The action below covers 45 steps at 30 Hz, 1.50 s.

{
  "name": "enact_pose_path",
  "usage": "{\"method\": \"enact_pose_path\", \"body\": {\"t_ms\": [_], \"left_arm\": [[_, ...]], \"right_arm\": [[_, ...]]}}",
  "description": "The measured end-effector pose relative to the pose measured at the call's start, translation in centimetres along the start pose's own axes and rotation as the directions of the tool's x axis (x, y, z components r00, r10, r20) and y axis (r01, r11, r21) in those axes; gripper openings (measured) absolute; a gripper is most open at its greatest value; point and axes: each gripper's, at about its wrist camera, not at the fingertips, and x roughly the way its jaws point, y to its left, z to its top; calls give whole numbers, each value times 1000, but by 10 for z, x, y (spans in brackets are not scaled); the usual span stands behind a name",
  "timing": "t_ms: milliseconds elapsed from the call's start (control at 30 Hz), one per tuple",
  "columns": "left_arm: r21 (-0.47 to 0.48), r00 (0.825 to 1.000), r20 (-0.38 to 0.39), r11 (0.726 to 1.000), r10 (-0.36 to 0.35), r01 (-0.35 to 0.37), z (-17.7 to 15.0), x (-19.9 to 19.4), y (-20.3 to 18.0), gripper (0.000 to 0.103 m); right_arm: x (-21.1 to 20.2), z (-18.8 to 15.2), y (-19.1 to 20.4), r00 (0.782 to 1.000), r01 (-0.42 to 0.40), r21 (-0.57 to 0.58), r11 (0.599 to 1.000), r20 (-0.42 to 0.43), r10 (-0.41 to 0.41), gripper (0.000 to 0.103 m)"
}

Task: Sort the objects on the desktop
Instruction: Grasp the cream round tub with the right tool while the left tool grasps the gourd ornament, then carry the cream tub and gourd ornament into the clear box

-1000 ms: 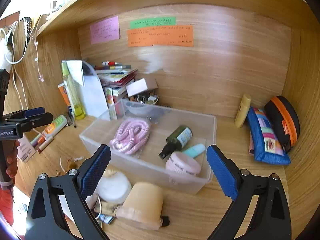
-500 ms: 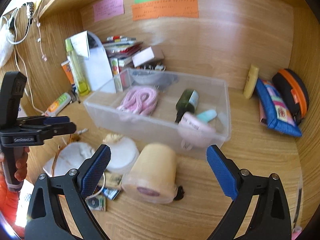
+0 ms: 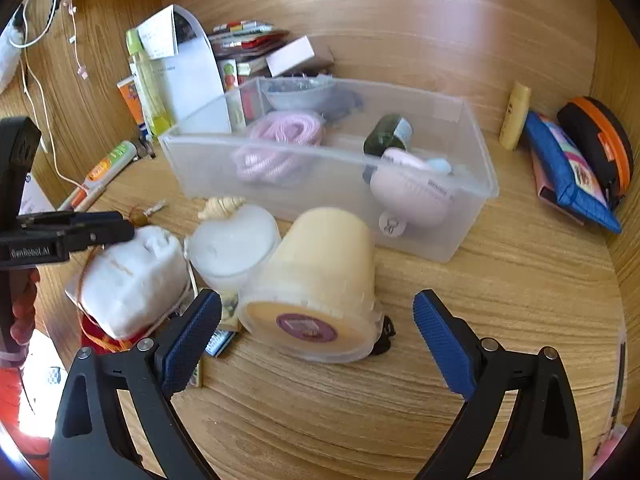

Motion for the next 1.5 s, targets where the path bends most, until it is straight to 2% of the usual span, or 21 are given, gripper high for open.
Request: {"method": "enact_pose_path", "body": {"t_ms": [267,333,667,767,800,967,1000,1033,1067,1100,1133,1500], "left_arm": [[-29,1000,-31,1000,6,-7,5,11,6,54],[-38,999,-37,999,-3,1,5,13,7,47],[-133,998,-47,990,-50,44,13,18,19,40],[-148,997,-52,988,-54,46,13,18,25,32],[-146,997,-52,988,-49,41,13,19,25,29],[-67,999,-41,997,27,-30,8,19,10,25],[-53,999,-39,998,38,-40,6,19,7,23],[-40,998,-36,998,48,-49,6,20,5,16],[-28,997,-35,997,66,-67,5,20,3,16],[-24,997,-31,997,68,-68,5,20,2,16],[-22,997,-30,998,64,-65,5,20,2,16],[-4,996,67,999,53,-53,12,-6,-10,16]], "right_arm": [[5,-5,2,1000,20,-12,1000,4,-20,96],[7,-4,2,1000,10,-11,1000,-5,-10,95],[17,-5,5,999,0,-32,999,-33,-2,91],[16,-5,1,1000,-4,-16,1000,-30,3,83],[15,-6,0,1000,-5,-9,1000,-30,5,80],[16,-6,2,1000,-1,-12,1000,-30,0,78],[16,-6,3,1000,3,-20,1000,-25,-4,77],[15,-6,4,1000,8,-26,1000,-19,-8,76],[14,-6,6,1000,11,-32,999,-12,-12,75],[12,-6,6,1000,13,-35,999,-4,-13,67],[9,-6,7,1000,5,-38,999,11,-4,66],[-10,-6,-3,999,-18,13,1000,36,18,66]]}}
